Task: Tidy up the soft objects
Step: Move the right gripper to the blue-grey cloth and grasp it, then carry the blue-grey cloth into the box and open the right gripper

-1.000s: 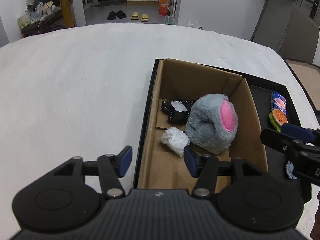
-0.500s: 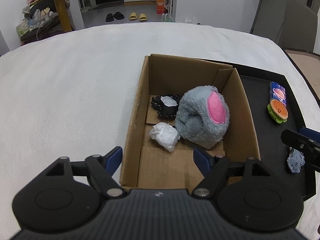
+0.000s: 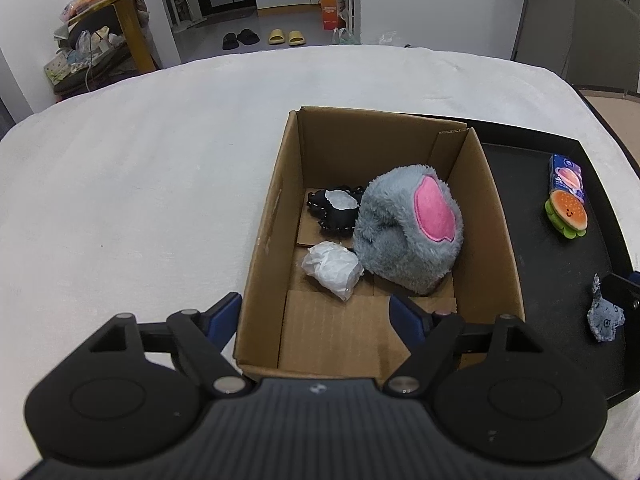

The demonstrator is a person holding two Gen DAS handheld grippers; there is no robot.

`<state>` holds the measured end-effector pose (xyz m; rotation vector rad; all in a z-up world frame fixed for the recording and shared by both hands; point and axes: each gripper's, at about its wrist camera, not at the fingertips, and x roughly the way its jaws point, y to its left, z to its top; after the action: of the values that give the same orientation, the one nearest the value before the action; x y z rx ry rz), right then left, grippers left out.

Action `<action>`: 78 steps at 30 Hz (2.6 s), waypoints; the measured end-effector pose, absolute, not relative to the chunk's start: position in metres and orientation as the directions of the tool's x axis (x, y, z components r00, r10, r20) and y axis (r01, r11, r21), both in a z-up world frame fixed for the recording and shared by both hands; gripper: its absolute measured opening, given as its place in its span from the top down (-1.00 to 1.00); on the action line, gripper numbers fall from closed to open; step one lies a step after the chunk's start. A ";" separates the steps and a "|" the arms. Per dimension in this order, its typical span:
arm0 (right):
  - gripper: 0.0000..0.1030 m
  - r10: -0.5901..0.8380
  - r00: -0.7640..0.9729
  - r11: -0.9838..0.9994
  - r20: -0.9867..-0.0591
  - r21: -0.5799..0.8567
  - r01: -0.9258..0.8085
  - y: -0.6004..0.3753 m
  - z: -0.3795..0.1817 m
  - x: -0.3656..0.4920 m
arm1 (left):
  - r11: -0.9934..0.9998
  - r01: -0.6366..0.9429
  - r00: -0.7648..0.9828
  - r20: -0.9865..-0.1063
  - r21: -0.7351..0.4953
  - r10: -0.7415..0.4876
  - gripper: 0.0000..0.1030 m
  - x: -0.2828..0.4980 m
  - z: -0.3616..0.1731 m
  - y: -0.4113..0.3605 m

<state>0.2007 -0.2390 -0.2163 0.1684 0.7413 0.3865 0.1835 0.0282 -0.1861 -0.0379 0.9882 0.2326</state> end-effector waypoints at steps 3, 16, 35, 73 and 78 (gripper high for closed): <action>-0.39 0.400 0.668 0.916 -0.628 0.292 -0.274 -0.246 -0.221 0.199 | 0.973 -0.214 0.526 -0.829 0.086 0.189 -0.54 0.183 -0.186 0.025; -0.36 0.367 0.653 0.927 -0.662 0.319 -0.198 -0.276 -0.245 0.202 | 0.965 -0.222 0.507 -0.829 0.140 0.237 -0.54 0.183 -0.189 0.017; -0.10 0.338 0.619 0.930 -0.709 0.352 -0.104 -0.309 -0.285 0.199 | 0.948 -0.262 0.483 -0.825 0.182 0.292 -0.60 0.189 -0.190 0.009; 0.88 0.341 0.700 0.892 -0.627 0.450 -0.031 -0.310 -0.257 0.214 | 0.958 -0.281 0.521 -0.830 0.053 0.198 -0.60 0.170 -0.190 0.038; 0.88 0.347 0.726 0.896 -0.593 0.439 -0.069 -0.297 -0.233 0.216 | 0.959 -0.283 0.530 -0.829 0.026 0.179 -0.60 0.169 -0.189 0.041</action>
<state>0.2163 -0.2970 -0.2329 0.4076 0.7262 0.2370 0.1691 0.0410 -0.1887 -0.1163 0.9747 0.2760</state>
